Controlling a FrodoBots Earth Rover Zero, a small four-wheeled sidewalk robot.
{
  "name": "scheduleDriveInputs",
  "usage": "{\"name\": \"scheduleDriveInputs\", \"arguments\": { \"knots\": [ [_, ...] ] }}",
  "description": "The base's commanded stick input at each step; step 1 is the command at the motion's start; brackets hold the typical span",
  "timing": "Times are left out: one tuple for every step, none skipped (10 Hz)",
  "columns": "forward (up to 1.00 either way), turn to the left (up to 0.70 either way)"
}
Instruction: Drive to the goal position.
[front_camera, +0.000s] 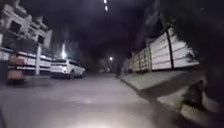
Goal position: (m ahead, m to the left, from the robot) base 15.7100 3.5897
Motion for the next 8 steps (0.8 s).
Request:
{"name": "scheduleDriveInputs", "arguments": {
  "knots": [
    [0.5,0.0],
    [0.5,0.0],
    [0.5,0.0],
    [0.5,0.0],
    [0.5,0.0],
    [0.5,0.0],
    [0.5,0.0],
    [0.5,0.0]
  ]
}}
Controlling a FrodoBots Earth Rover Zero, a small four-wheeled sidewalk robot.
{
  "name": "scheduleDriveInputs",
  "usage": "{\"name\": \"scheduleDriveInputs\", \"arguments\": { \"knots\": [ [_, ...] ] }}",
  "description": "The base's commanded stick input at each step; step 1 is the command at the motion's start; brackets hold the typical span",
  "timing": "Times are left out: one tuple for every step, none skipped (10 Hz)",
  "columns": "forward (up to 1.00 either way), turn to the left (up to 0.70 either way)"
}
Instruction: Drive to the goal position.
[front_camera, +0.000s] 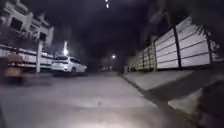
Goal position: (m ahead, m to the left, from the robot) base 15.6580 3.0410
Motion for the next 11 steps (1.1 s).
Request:
{"name": "scheduleDriveInputs", "arguments": {
  "knots": [
    [0.5,0.0],
    [0.5,0.0],
    [0.5,0.0],
    [0.5,0.0],
    [0.5,0.0],
    [0.5,0.0],
    [0.5,0.0],
    [0.5,0.0],
    [0.5,0.0],
    [0.5,0.0],
    [0.5,0.0]
  ]
}}
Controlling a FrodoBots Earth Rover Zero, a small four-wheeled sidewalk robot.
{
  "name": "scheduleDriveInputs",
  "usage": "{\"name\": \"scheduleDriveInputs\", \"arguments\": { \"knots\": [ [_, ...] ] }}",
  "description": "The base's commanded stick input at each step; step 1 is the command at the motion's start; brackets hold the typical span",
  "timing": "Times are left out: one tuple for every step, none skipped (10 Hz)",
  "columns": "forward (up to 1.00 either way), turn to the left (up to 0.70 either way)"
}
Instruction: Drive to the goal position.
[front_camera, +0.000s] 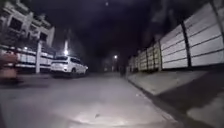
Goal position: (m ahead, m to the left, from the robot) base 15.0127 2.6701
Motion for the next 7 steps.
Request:
{"name": "scheduleDriveInputs", "arguments": {
  "knots": [
    [0.5,0.0],
    [0.5,0.0],
    [0.5,0.0],
    [0.5,-0.1],
    [0.5,-0.46],
    [0.5,-0.47],
    [0.5,-0.08]
  ]
}}
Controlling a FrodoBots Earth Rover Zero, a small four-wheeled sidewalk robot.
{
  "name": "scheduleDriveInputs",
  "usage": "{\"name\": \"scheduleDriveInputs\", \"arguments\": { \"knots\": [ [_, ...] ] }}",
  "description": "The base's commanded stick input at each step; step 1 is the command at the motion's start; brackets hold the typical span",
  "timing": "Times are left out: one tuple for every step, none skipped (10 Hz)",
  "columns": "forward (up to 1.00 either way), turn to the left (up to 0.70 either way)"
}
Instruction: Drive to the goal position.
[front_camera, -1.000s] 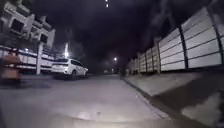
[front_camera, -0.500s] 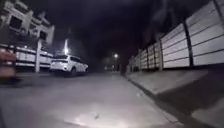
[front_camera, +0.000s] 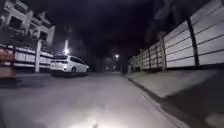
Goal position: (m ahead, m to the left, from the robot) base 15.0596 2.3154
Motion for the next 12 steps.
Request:
{"name": "scheduleDriveInputs", "arguments": {
  "knots": [
    [0.5,0.0],
    [0.5,-0.23],
    [0.5,-0.29],
    [0.5,0.0],
    [0.5,-0.24],
    [0.5,-0.34],
    [0.5,-0.12],
    [0.5,0.0],
    [0.5,0.0],
    [0.5,0.0],
    [0.5,0.0],
    [0.5,-0.24]
  ]
}}
